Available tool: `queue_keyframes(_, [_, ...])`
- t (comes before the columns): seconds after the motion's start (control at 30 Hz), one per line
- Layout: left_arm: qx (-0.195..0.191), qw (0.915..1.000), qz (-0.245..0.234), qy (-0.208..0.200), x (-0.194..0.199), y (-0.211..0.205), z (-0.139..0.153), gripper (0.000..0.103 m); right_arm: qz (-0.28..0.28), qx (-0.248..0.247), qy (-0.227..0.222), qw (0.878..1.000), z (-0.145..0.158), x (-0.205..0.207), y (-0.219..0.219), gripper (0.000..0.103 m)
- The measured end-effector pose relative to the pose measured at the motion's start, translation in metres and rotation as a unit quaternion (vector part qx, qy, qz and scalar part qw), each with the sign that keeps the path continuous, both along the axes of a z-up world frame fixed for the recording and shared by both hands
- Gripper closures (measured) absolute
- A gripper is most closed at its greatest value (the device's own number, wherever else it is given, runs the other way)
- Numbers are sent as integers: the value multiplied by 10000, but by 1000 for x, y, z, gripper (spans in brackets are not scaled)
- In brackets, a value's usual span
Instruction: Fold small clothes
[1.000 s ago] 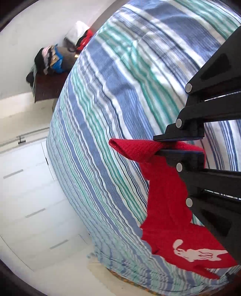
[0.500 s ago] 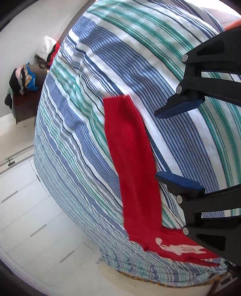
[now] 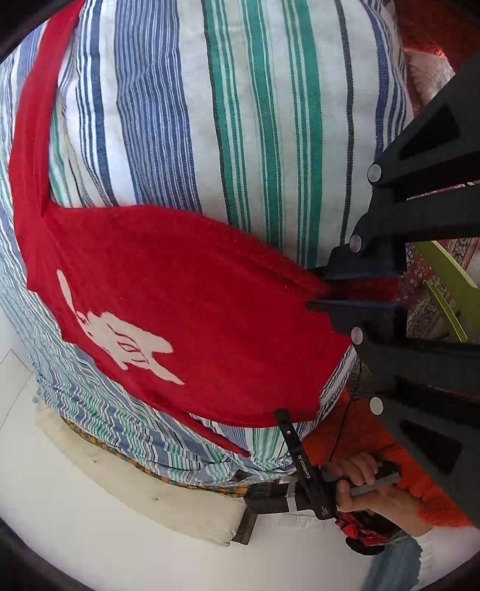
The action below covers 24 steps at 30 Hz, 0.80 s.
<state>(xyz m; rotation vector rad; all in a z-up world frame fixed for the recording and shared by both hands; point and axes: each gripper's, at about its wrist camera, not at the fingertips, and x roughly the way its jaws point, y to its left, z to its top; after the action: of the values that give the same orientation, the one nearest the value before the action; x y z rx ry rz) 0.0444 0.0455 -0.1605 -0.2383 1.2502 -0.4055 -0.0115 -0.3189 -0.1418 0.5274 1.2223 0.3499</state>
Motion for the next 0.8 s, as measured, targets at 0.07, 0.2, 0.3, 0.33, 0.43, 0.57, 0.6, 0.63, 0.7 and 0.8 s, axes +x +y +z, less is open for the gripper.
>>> queue_keyframes(0.07, [-48, 10000, -45, 67, -6, 2, 1, 97, -11, -87, -79, 9999, 17, -4, -9, 94])
queue_keyframes(0.2, [555, 9969, -44, 555, 7, -12, -29, 95, -206, -358, 340, 9986, 1, -15, -25, 94])
queue_keyframes(0.3, [868, 9953, -212, 385, 8, -24, -25, 93, -300, -556, 544, 9965, -16, -12, -22, 94])
queue_keyframes(0.33, [911, 9950, -220, 334, 7, -25, -23, 89, -259, -728, 456, 9960, -13, -10, -19, 94])
queue_keyframes(0.43, [912, 9955, -90, 256, 3, -23, -16, 74, -165, -1140, 298, 9929, -6, -8, -9, 86])
queue_keyframes(0.57, [1078, 9927, 457, -282, -7, -3, 10, 23, -116, -1655, 158, 9860, 8, -14, -3, 45])
queue_keyframes(0.6, [1090, 9909, 648, -457, -8, 8, 15, 22, -180, -1837, 61, 9828, 15, -17, -4, 31])
queue_keyframes(0.63, [1082, 9884, 862, -630, -10, 17, 22, 22, -297, -2030, -89, 9787, 22, -20, -5, 29])
queue_keyframes(0.7, [1090, 9811, 1302, -923, -9, 31, 31, 22, -647, -2408, -428, 9675, 41, -28, -11, 29])
queue_keyframes(0.8, [1318, 9660, 1828, -1264, -9, 46, 38, 22, -1369, -2983, -1088, 9383, 74, -43, -25, 24])
